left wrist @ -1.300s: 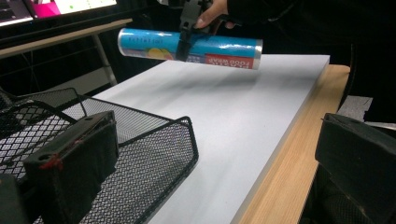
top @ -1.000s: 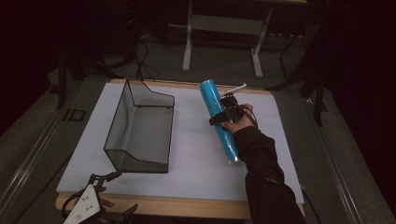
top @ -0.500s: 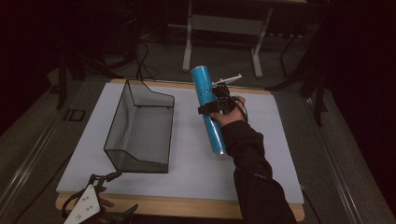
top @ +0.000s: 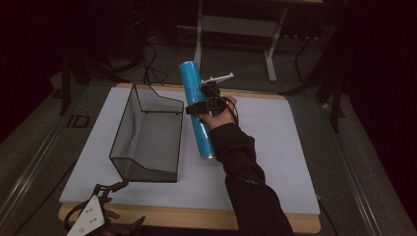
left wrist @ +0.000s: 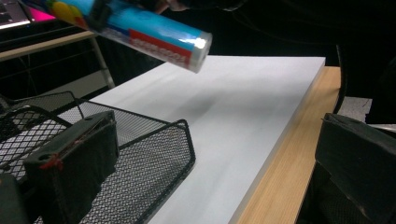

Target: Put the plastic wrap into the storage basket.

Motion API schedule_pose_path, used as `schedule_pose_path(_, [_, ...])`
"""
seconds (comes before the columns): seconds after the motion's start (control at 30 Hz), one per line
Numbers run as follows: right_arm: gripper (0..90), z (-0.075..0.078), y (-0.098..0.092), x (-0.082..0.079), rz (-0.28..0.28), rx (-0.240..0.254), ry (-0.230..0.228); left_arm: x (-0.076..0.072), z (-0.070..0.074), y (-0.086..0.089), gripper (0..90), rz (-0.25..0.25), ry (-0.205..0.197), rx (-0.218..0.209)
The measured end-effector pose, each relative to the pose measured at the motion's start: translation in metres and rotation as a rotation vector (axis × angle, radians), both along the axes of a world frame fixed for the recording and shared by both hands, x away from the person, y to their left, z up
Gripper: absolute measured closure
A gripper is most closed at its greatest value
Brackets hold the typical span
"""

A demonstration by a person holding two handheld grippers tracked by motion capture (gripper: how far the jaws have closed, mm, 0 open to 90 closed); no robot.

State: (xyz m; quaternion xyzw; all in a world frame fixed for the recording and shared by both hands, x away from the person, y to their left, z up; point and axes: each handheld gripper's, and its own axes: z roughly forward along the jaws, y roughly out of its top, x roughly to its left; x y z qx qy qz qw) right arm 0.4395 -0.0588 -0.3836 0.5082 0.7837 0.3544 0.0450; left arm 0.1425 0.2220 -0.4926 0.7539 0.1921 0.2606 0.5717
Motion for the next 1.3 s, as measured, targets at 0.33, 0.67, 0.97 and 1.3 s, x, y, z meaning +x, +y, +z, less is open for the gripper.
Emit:
schedule_pose_path(0.33, [31.5, 0.002, 0.033, -0.002, -0.031, 0.121, -0.027, 0.000, 0.000, 0.001, 0.2, 0.003, 0.000, 0.002])
schedule_pose_path(0.67, [31.5, -0.009, 0.072, -0.010, -0.053, 0.168, -0.038, -0.001, 0.000, 0.001, 0.2, -0.001, -0.002, 0.002])
schedule_pose_path(0.97, [31.5, -0.031, 0.091, -0.014, -0.097, 0.214, -0.032, -0.001, 0.000, 0.002, 0.2, -0.003, -0.003, -0.001])
schedule_pose_path(1.3, [31.5, -0.069, 0.100, -0.016, -0.121, 0.187, 0.039, -0.001, 0.000, 0.002, 0.2, -0.005, -0.001, -0.003])
